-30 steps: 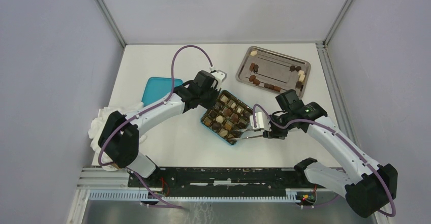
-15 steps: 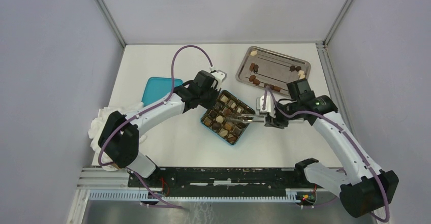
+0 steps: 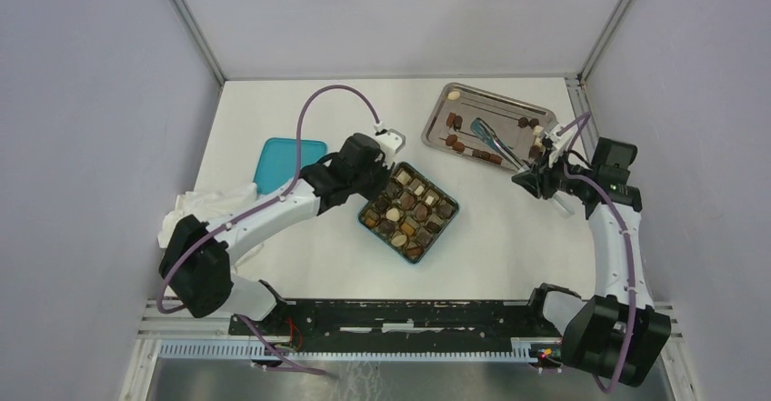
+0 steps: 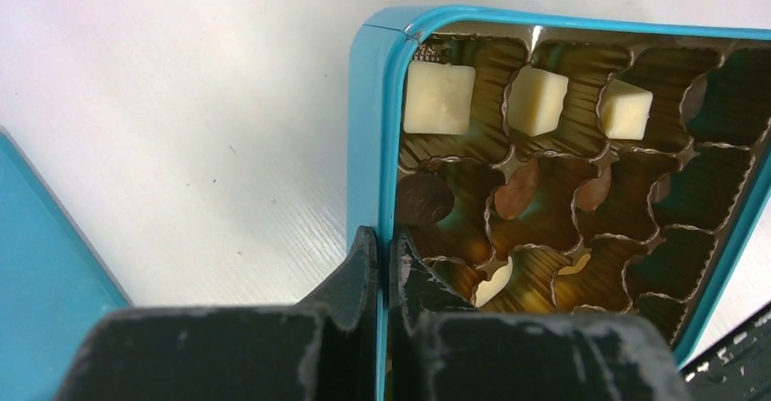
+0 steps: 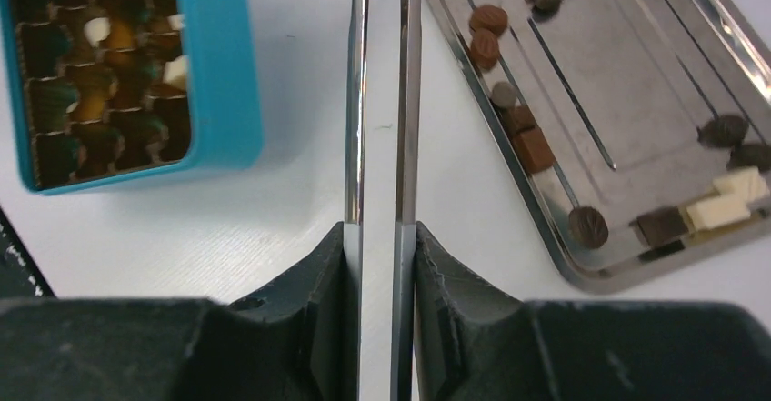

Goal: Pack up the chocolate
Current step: Place the fake chocolate in the packing box.

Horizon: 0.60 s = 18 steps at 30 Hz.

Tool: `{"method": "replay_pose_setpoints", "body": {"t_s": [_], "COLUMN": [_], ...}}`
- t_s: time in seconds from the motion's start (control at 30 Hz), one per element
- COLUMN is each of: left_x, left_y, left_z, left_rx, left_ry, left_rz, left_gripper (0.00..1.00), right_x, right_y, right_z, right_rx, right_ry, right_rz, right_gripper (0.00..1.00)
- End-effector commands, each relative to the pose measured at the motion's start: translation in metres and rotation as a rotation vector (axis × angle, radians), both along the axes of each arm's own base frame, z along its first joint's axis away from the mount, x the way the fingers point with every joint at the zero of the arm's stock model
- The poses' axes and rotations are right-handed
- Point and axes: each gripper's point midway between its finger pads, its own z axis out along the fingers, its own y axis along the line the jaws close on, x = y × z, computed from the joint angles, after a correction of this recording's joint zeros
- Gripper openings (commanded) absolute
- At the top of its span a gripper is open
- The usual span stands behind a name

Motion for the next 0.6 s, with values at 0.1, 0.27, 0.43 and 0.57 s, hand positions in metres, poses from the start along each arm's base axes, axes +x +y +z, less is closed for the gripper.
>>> {"method": "replay_pose_setpoints", "body": {"t_s": [0.1,0.27,0.43,0.57], "left_x": [-0.005,-0.012,-0.018,-0.015], "left_y": [-0.017,-0.01,-0.007,-0.01], "left_z": [0.094,0.116,0.129,0.122], "left_rx": [-0.18,-0.217,-0.251,-0.239], "left_ry": [-0.353,-0.444,-0.494,-0.472], "left_rz": [-0.09,-0.084,-0.08,-0.079], "left_gripper": [0.02,0.02,0.02,0.02], "right_x": [0.015,0.014,0.013,0.014], "right_y": [-0.012,-0.012,-0.013,-0.014], "right_z": [-0.002,-0.016,-0.026,-0.031], "right_rx": [0.096,0.099,0.1,0.099], "right_ry": [-0.064,-0.042,-0.024,-0.012], "right_rz": [-0.14,-0.146,-0.156,-0.166], "right_gripper": [0.33,0.33,0.33,0.33]}}
